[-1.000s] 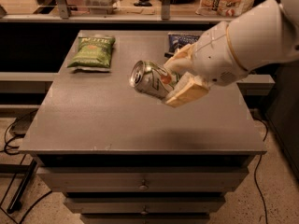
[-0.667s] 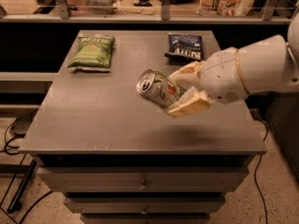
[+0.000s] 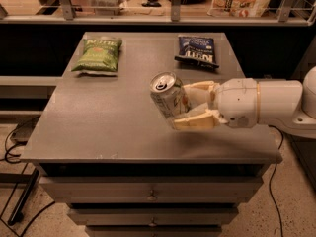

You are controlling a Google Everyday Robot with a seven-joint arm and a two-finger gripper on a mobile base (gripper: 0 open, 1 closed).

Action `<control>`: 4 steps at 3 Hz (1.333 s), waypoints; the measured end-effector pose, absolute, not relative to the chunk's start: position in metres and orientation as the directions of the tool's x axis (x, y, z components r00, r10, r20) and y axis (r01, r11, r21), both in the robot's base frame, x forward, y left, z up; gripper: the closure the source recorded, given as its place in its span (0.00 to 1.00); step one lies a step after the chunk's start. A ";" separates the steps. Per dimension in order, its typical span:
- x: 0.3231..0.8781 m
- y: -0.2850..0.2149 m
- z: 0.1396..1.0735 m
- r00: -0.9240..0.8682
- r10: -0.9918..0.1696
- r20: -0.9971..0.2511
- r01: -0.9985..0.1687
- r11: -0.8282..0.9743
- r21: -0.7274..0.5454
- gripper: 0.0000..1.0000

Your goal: Place 7up can upright

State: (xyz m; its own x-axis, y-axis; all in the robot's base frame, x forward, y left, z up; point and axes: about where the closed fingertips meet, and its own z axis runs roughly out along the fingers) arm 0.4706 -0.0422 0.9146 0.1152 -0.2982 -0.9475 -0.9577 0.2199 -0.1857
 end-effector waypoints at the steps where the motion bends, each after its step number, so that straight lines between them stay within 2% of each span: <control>1: 0.471 -0.042 0.915 0.075 -0.157 -0.985 -0.959 0.260 -0.114 1.00; 2: 0.471 -0.040 0.911 0.056 -0.102 -0.993 -0.957 0.279 -0.083 1.00; 4: 0.471 -0.032 0.899 0.035 -0.133 -0.991 -0.921 0.380 -0.083 1.00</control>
Offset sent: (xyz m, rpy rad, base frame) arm 0.0033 -0.0024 -0.0096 0.2732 0.0765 -0.0605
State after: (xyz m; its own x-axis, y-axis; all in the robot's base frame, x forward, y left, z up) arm 0.4714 -0.0320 0.8994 0.0345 -0.1329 -0.9905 -0.9211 0.3804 -0.0831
